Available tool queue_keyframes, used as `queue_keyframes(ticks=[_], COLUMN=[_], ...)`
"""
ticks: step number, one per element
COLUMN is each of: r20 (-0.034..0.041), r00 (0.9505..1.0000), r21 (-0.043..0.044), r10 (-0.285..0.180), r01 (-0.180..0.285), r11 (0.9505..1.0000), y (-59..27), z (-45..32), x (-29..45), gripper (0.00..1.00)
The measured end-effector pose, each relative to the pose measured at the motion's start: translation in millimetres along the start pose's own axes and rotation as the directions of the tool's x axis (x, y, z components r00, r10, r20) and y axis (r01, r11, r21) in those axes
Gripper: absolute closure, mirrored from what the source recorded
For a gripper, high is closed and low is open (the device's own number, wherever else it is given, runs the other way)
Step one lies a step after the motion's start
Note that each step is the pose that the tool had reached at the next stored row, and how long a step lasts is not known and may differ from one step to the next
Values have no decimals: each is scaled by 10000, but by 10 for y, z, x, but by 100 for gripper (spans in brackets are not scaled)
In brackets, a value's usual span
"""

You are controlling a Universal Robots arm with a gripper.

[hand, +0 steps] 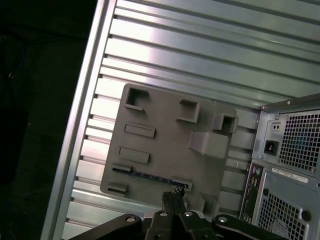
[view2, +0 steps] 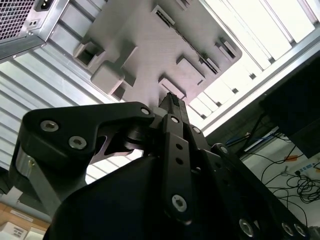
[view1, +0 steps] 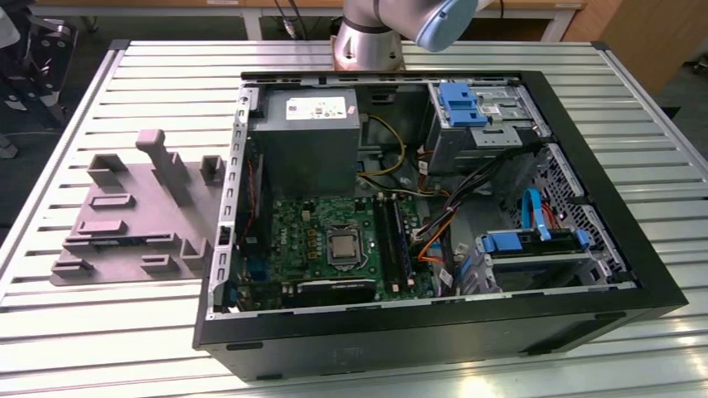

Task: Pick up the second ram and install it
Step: 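Pick up the second ram and move it above second insertion slot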

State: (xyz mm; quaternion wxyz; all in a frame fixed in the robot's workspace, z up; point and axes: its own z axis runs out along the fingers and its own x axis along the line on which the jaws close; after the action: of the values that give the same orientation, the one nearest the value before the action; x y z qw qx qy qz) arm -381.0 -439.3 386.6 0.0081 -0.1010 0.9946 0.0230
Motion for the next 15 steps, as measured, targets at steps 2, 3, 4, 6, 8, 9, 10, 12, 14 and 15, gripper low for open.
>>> queue_keyframes(ticks=[2, 3, 4, 6, 8, 9, 10, 12, 14, 15], r20=[-3, -4, -5, -6, -8, -8, -9, -10, -12, -13], r00=[10000, 10000, 9999, 9999, 9998, 9998, 9998, 9997, 9996, 9996], r21=[-1, -2, -2, -3, -4, -4, -4, -5, -6, -6], r10=[-54, -79, -100, -141, -180, -196, -211, -243, -274, -291], r01=[54, 79, 100, 141, 180, 196, 211, 243, 274, 291], r11=[10000, 10000, 9999, 9999, 9998, 9998, 9998, 9997, 9996, 9996], y=[0, 0, 0, 0, 0, 0, 0, 0, 0, 0], z=[0, 0, 0, 0, 0, 0, 0, 0, 0, 0], x=[0, 0, 0, 0, 0, 0, 0, 0, 0, 0], gripper=[89, 89, 89, 89, 89, 89, 89, 89, 89, 89])
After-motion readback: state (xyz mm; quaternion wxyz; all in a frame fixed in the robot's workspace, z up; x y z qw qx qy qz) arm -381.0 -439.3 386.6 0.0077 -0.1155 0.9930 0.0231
